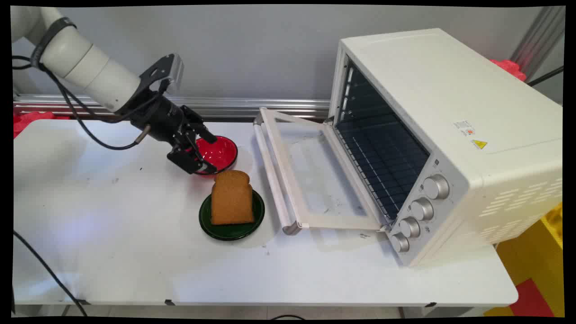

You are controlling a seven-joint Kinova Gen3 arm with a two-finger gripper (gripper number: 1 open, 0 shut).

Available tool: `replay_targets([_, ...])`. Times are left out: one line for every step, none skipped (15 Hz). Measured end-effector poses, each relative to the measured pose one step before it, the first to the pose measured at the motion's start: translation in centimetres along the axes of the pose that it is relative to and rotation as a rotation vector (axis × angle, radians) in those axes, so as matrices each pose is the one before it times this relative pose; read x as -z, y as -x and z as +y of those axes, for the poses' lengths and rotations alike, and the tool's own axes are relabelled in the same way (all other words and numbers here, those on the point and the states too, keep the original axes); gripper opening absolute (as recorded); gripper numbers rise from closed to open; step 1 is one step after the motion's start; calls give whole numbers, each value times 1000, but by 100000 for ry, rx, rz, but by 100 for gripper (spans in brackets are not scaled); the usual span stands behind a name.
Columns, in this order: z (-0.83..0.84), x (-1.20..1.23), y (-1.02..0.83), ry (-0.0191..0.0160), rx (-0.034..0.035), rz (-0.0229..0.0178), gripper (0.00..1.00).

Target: Close the oven

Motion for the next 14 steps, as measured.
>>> replay_targets([-275,-87,-65,86,725,139,100])
replay_targets([-275,-97,-65,82,863,152,100])
replay_targets([-239,-108,-63,120,812,158,100])
replay_targets([-156,-100,-39,151,726,50,0])
replay_targets([-146,-116,-12,111,799,13,0])
replay_targets([-149,-136,-37,85,762,15,0])
replay_targets([-115,-139,-2,56,747,-31,0])
replay_targets([-74,-83,15,50,547,-7,0])
replay_targets([-83,-164,14,204,848,-24,0])
replay_targets([-68,-211,12,428,1060,46,0])
replay_targets([-29,-262,20,615,1024,121,0])
replay_targets([-7,-262,22,593,782,133,0])
replay_targets([-36,-349,10,589,752,278,0])
replay_targets([-61,-377,18,444,594,359,0])
